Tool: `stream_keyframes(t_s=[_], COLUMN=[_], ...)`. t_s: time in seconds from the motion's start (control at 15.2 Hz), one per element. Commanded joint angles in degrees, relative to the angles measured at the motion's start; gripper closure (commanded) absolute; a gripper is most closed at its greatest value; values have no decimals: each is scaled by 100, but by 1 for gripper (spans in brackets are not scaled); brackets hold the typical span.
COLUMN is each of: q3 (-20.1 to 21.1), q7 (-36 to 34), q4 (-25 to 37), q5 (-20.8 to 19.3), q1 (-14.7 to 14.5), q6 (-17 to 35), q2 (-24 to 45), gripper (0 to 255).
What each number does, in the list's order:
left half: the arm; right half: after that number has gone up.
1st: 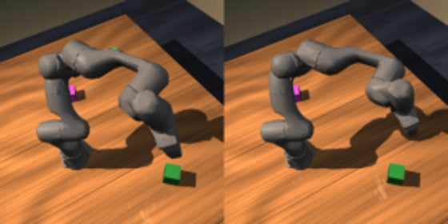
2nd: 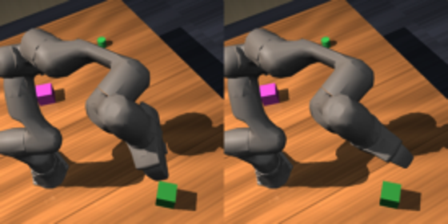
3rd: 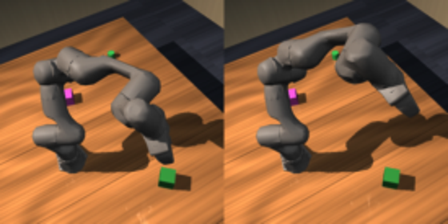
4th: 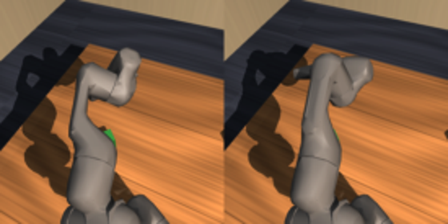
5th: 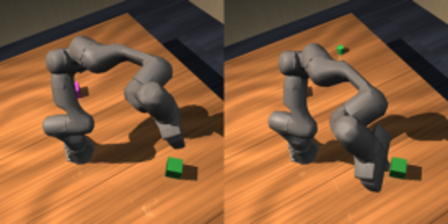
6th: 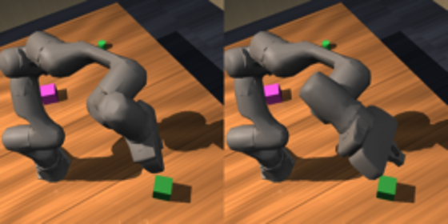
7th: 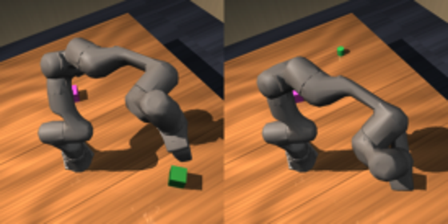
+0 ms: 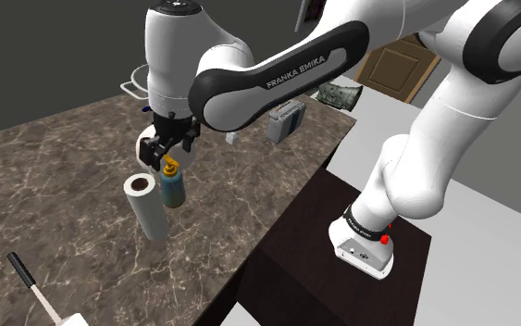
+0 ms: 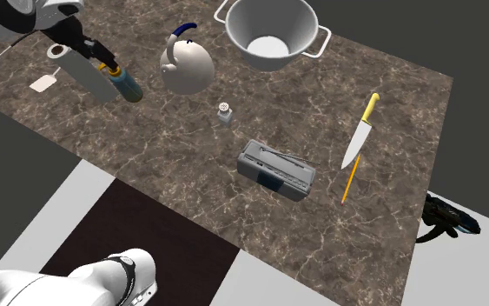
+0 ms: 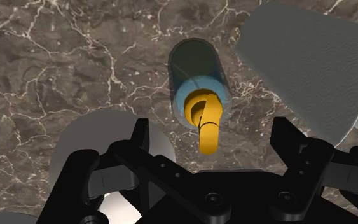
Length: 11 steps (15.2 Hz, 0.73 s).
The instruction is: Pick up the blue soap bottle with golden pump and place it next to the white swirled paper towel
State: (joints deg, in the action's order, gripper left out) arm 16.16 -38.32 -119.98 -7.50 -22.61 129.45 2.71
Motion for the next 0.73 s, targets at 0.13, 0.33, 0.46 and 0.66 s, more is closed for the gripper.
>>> stream_keyframes(t_s=[0.13, 0.33, 0.46, 0.66], q3=[21, 20, 20, 20], q7=[105, 105, 105, 105], q4=[253, 253, 253, 253], q5=[159, 160, 159, 159], q1=[-10, -12, -12, -12], q6=[-569, -569, -569, -569], q2=[-334, -334, -334, -334], gripper=[0, 0, 0, 0])
